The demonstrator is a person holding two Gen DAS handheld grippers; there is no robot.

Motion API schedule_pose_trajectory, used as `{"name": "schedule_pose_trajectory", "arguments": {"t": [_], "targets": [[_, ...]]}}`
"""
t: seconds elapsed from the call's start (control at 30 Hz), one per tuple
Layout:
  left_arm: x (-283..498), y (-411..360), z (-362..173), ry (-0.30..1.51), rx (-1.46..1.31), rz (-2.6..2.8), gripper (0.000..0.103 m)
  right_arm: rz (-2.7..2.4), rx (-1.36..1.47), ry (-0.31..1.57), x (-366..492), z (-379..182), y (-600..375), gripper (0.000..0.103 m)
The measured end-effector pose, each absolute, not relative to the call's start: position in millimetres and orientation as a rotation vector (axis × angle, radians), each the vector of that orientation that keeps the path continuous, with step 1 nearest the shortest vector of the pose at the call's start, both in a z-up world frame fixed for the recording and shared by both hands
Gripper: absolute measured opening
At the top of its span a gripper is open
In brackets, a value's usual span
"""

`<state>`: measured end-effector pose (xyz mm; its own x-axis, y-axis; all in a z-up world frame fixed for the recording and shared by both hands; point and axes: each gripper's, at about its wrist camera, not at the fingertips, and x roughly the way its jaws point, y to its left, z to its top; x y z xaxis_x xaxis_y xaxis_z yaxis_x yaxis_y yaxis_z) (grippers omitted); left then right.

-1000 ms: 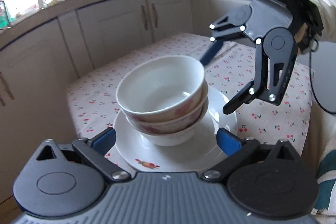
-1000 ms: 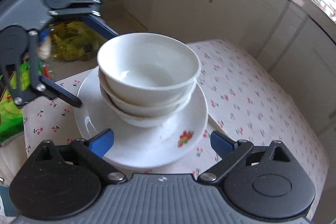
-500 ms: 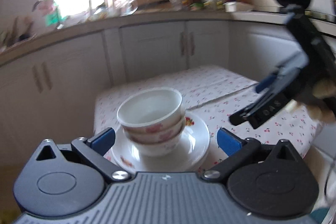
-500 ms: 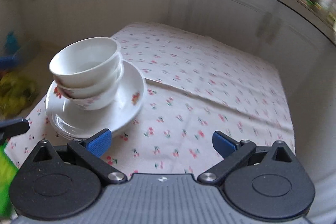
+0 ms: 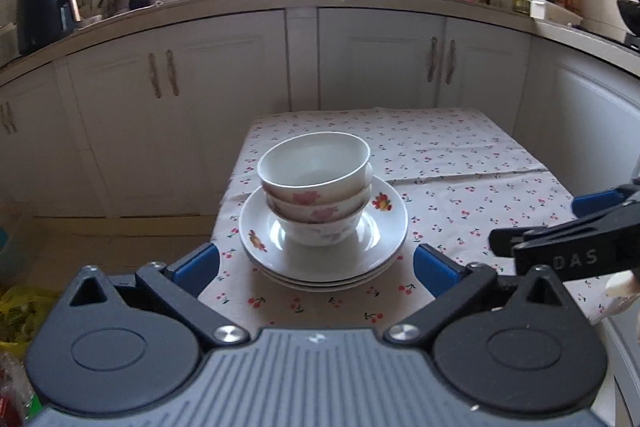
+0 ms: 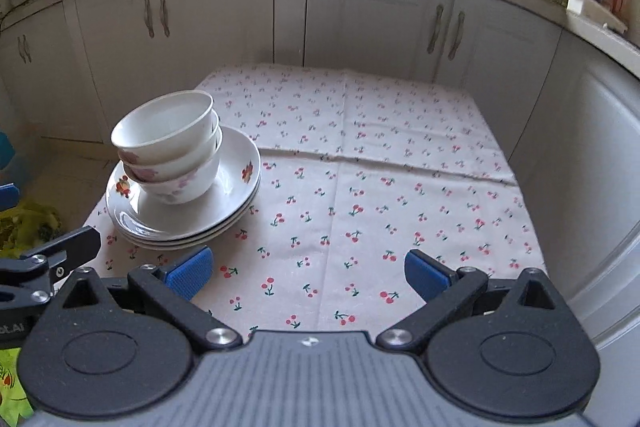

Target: Organize plates and bowls

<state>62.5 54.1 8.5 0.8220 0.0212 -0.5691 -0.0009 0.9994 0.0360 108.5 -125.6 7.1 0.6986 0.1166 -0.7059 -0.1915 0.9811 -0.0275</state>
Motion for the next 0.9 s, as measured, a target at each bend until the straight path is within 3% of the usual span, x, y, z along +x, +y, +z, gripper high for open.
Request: {"name": "schedule_pose_trajectory", "arguments": {"t": [0.9], "targets": [[68.0, 50.3, 12.6, 0.628, 0.018, 0.088, 0.102, 0.162, -0.089, 0.731, 104.2, 15.0, -125.7, 0.103]]}}
